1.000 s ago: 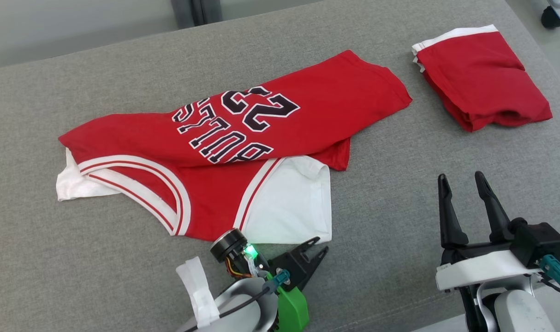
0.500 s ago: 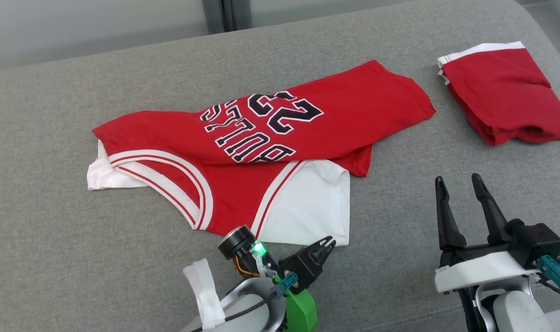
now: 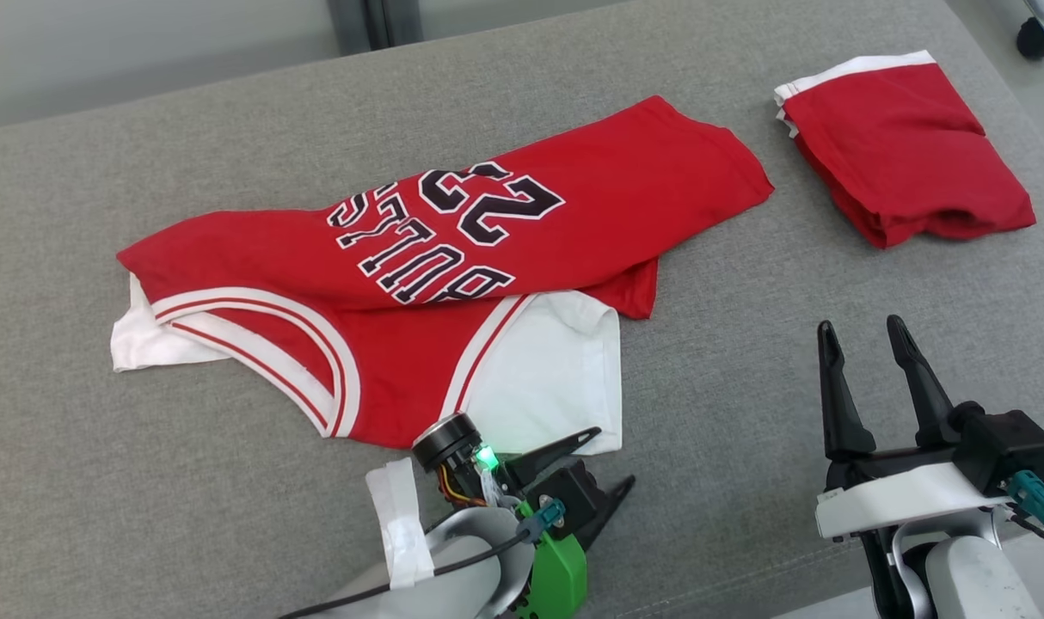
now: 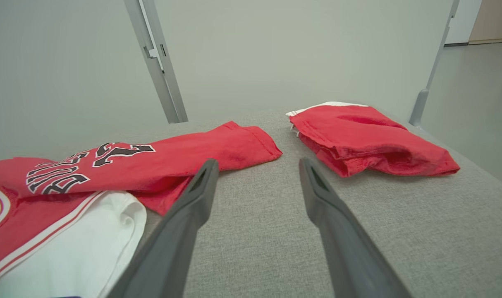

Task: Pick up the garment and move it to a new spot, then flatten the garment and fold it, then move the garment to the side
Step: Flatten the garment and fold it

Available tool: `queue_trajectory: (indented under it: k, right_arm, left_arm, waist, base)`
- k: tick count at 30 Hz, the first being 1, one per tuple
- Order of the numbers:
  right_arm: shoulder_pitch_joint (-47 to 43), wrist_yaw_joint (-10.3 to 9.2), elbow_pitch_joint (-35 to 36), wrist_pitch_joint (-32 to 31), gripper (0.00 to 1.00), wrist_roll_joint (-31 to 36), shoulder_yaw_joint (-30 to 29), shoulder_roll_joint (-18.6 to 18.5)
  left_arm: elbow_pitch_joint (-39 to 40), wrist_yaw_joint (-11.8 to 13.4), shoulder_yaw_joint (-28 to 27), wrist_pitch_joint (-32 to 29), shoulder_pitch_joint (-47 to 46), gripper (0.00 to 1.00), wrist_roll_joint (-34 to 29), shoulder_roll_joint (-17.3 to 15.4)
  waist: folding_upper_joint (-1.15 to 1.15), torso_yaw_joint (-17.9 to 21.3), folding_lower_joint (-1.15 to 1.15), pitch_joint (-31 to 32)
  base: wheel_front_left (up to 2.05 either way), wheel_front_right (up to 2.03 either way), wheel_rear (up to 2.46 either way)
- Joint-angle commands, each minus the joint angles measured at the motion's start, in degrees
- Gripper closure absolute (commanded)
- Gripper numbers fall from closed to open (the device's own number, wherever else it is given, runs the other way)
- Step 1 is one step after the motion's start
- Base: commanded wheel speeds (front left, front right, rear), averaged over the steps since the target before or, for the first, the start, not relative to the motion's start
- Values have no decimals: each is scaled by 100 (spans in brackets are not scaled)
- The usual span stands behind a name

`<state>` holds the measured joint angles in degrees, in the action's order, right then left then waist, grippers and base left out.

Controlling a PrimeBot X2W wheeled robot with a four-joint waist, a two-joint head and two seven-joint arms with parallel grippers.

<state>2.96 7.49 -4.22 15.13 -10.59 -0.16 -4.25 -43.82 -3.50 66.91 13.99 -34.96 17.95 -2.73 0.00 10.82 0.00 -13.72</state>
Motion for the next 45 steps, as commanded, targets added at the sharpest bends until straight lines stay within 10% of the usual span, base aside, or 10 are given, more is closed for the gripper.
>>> queue_trajectory:
  k: [1, 3, 13, 26, 45]
  right_arm:
    - [33, 0, 33, 1, 0, -36, -11, 8]
    - [41, 0, 52, 1, 0, -34, -29, 19]
    - [-50, 0, 74, 1, 0, 33, -191, 15]
    - [-209, 0, 17, 1, 0, -18, -357, -193]
    - [-381, 0, -682, 1, 0, -184, -239, -558]
  left_arm:
    - [-97, 59, 49, 2, -128, 58, 61, -31]
    - [-212, 101, 105, 24, -166, 100, 132, -29]
    - [245, 454, -134, 116, -137, 100, 175, -36]
    - [3345, 1078, -1980, 113, 1705, 100, -332, -1565]
    - [3897, 1336, -3754, 114, 2559, 100, -671, -2536]
  waist:
    - [0, 84, 0, -106]
    - [0, 81, 0, -135]
    - [0, -507, 0, -89]
    - [0, -1460, 0, 54]
    - [0, -1728, 0, 124]
  base:
    - [0, 0, 0]
    - [0, 0, 0]
    - [0, 0, 0]
    - [0, 0, 0]
    - [0, 0, 0]
